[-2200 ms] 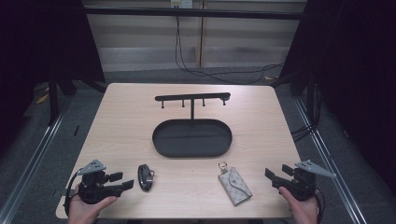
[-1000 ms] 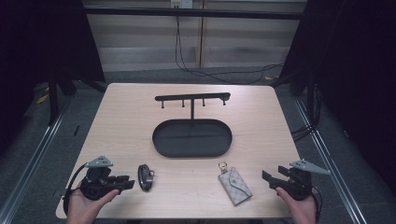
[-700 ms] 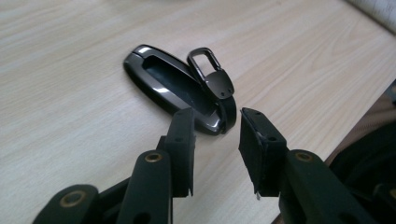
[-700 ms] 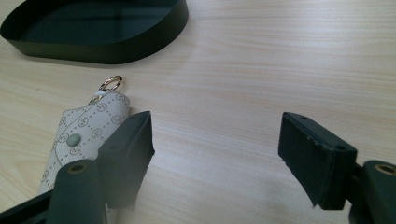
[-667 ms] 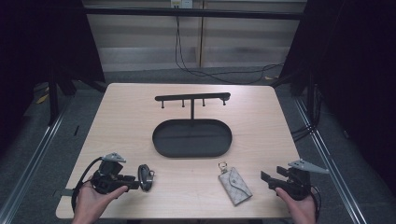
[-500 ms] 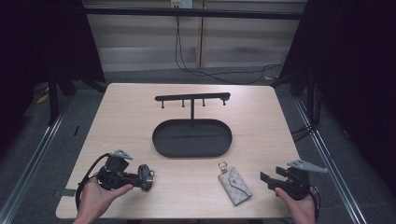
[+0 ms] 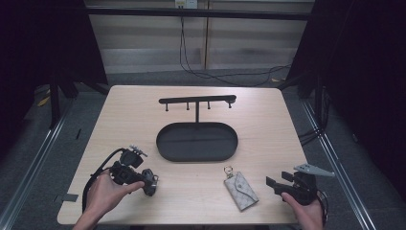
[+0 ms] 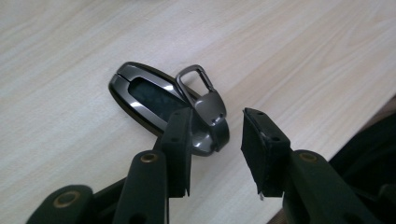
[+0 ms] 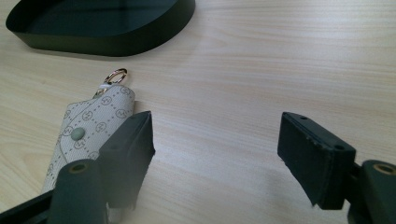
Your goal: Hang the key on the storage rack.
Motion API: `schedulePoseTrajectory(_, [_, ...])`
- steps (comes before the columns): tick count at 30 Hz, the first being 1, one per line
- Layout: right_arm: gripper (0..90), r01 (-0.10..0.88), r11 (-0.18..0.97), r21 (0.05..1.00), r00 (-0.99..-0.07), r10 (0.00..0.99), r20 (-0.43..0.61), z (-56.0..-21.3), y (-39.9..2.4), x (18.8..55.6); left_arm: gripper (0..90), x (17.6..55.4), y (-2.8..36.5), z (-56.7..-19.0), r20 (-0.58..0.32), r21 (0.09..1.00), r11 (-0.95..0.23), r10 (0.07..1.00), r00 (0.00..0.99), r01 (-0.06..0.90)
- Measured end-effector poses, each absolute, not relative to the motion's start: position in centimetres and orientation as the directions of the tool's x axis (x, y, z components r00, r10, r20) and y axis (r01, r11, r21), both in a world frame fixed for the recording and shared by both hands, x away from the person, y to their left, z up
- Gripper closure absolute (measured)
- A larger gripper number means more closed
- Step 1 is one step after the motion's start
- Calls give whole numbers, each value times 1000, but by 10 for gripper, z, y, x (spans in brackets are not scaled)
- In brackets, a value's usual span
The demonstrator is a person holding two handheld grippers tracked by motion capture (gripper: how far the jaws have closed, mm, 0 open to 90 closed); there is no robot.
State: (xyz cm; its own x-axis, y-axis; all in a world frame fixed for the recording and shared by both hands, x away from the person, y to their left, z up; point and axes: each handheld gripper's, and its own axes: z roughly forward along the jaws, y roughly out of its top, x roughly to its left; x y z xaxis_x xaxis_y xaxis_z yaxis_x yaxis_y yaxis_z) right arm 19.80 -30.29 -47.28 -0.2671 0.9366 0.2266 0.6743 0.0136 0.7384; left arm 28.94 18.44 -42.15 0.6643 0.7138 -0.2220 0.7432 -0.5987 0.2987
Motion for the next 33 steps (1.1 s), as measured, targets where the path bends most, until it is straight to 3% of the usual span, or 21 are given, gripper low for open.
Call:
schedulePoseTrajectory(12, [268, 681, 23, 732, -279, 932, 230, -474, -302, 200, 611, 301, 167, -425, -192, 193, -627, 730, 656, 755])
schedulePoseTrajectory(22, [268, 687, 24, 727, -277, 933, 230, -475, -302, 201, 536, 312, 152, -437, -168, 108, -639, 744, 647, 762])
schedulePoseTrajectory(33, [268, 691, 27, 723, -282, 930, 236, -475, -302, 201, 544, 316, 137, -445, -118, 40, -662, 741, 661, 749])
